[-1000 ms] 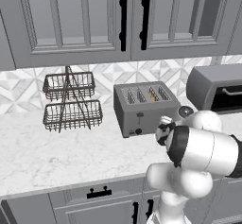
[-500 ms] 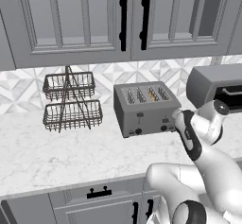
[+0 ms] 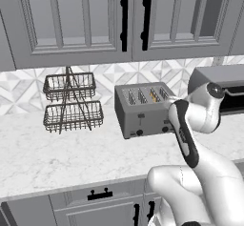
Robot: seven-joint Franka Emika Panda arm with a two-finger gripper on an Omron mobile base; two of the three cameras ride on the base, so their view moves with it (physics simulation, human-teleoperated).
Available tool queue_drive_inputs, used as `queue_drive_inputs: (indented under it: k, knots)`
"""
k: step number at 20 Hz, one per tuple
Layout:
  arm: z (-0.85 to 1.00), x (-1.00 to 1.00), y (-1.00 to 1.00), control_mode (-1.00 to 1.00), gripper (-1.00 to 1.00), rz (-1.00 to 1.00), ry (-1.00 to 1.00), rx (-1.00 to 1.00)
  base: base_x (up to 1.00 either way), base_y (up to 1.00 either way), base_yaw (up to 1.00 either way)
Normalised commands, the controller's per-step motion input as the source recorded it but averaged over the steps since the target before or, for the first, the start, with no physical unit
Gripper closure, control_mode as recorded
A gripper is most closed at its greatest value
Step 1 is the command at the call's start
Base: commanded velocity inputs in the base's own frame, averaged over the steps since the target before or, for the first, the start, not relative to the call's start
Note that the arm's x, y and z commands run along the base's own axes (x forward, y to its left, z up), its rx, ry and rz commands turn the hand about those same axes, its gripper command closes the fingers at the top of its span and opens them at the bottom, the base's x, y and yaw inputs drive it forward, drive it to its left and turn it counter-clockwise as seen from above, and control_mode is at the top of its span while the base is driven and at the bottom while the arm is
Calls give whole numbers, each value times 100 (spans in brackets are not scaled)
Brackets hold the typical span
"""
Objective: Start the toaster. Once the lever pops up, take the bread to the plate on the dining counter.
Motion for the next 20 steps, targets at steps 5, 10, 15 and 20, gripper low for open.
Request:
queue_drive_inputs:
  k: [5, 10, 15, 20]
  knots:
    - [1, 35, 15, -100, -100, 10, -17, -20, 0, 0, 0]
    - [8, 59, 7, -100, -100, 3, -8, -15, 0, 0, 0]
    - [29, 4, 1, -100, -100, 2, -6, -4, 0, 0, 0]
    - [12, 6, 10, -100, -100, 1, -3, -5, 0, 0, 0]
